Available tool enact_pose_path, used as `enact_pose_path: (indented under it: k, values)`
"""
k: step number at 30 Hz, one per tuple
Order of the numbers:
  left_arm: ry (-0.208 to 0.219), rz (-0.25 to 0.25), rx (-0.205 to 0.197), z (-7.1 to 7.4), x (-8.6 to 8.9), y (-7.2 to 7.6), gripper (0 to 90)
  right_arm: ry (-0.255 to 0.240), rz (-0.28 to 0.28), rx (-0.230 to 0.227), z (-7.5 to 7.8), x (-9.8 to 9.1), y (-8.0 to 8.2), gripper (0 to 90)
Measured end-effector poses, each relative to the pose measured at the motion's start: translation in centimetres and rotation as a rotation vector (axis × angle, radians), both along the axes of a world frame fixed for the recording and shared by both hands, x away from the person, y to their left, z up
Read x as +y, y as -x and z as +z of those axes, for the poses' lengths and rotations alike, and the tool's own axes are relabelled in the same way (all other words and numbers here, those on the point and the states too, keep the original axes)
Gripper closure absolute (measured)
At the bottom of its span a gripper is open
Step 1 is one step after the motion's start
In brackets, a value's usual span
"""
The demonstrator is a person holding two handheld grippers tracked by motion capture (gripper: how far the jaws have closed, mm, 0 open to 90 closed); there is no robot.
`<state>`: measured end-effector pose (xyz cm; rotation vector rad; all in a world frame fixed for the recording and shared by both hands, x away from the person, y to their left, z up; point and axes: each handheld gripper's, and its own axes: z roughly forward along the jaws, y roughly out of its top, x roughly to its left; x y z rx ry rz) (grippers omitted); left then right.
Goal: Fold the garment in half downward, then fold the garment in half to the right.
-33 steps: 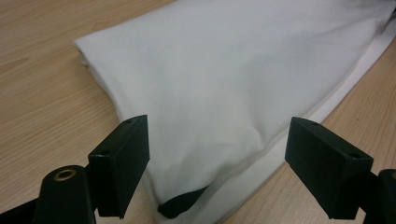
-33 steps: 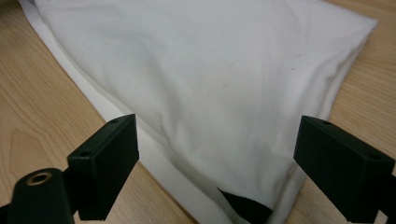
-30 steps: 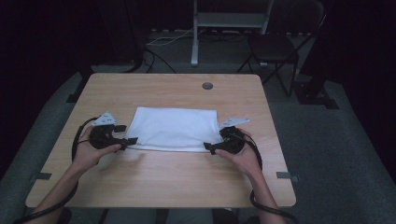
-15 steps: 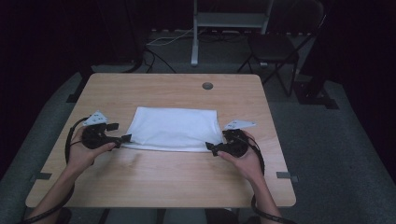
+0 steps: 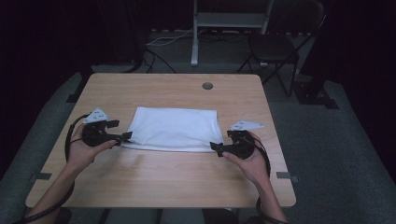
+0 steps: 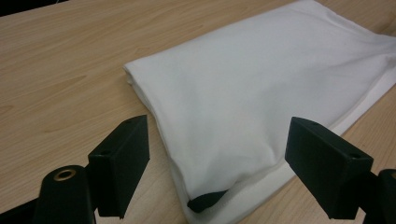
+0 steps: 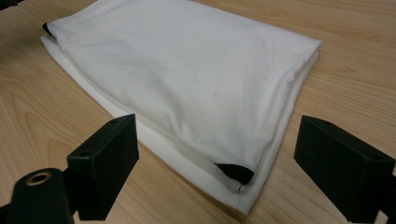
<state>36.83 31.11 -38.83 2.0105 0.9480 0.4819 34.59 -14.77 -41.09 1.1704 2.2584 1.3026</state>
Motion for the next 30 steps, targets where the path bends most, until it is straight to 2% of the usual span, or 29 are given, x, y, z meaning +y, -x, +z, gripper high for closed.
enact_pose_path:
  k: [5, 9, 15, 19, 23, 25, 27, 30]
  values:
    - [-0.006, 0.003, 0.009, 0.3, -0.2, -1.2, 21.5, 0.0, 0.004, -0.005, 0.3, -0.1, -0.1, 13.3]
    - [0.001, 0.01, 0.027, 0.7, -0.6, -3.4, 21.5, 0.0, 0.009, -0.005, 0.5, 0.0, -0.5, 13.2]
    - [-0.026, 0.028, 0.053, 1.6, -1.3, -6.9, 21.5, 0.001, 0.016, -0.008, 0.7, -0.1, -0.4, 13.2]
    - [-0.042, 0.052, 0.093, 1.9, -2.0, -9.7, 21.6, -0.001, 0.015, -0.007, 0.8, -0.4, -0.3, 13.3]
    - [-0.066, 0.077, 0.152, 1.0, -2.7, -12.2, 22.0, -0.003, 0.016, -0.012, 0.8, -0.6, -0.3, 13.2]
    - [-0.079, 0.084, 0.18, 0.4, -2.9, -13.0, 27.5, -0.005, 0.017, -0.011, 0.8, -0.6, -0.4, 13.2]
    - [-0.072, 0.097, 0.202, -0.3, -3.0, -13.6, 31.5, -0.003, 0.02, -0.008, 0.9, -0.6, -0.4, 13.2]
    - [-0.042, 0.12, 0.24, -1.4, -3.1, -14.3, 31.6, -0.006, 0.026, -0.013, 1.1, -0.5, -0.4, 13.3]
